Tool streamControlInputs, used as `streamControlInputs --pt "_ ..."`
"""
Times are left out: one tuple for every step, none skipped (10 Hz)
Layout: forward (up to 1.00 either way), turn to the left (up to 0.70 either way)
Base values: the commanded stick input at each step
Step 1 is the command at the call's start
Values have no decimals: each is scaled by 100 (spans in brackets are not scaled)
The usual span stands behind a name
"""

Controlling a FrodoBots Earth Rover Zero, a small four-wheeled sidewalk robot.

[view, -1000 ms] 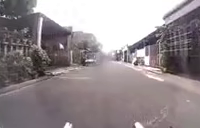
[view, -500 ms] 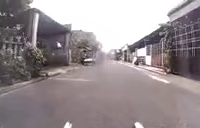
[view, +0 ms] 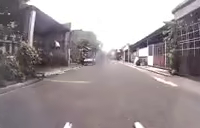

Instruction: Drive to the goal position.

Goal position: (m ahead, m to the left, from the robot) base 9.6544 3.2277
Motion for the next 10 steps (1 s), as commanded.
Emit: streamControlInputs --pt "70 0" --pt "70 0" --pt "70 0" --pt "70 0" --pt "70 0" --pt "70 0" --pt "70 0" --pt "70 0" --pt "70 0" --pt "70 0"
